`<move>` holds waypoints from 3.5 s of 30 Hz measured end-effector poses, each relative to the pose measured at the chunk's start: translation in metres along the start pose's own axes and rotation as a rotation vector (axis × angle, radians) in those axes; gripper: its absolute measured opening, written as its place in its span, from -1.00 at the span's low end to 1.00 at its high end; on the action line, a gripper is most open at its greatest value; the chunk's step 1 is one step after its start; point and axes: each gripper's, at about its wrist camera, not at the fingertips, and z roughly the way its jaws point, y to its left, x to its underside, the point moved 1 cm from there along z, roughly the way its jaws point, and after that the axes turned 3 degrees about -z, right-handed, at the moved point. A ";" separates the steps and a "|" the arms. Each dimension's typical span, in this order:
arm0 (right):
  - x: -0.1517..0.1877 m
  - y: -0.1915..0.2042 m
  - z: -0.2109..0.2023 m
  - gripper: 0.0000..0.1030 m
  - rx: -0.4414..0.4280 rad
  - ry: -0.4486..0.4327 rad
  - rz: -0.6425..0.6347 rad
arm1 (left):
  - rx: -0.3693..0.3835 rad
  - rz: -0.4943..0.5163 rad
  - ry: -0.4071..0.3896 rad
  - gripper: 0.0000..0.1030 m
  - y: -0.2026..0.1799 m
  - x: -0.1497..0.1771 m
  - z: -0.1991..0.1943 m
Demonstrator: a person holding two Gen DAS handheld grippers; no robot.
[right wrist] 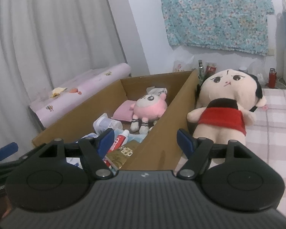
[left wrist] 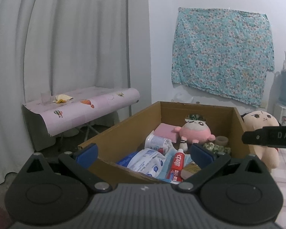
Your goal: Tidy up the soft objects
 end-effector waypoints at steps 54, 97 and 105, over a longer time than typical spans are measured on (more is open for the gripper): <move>-0.006 0.011 -0.015 0.42 -0.045 -0.002 -0.035 | -0.003 -0.007 0.010 1.00 -0.003 0.001 0.004; -0.007 -0.005 -0.013 0.50 -0.034 0.003 0.023 | 0.020 -0.048 0.031 1.00 0.001 0.001 0.008; -0.007 -0.004 -0.012 0.50 -0.036 0.012 0.021 | 0.017 -0.040 0.019 1.00 0.002 0.001 0.003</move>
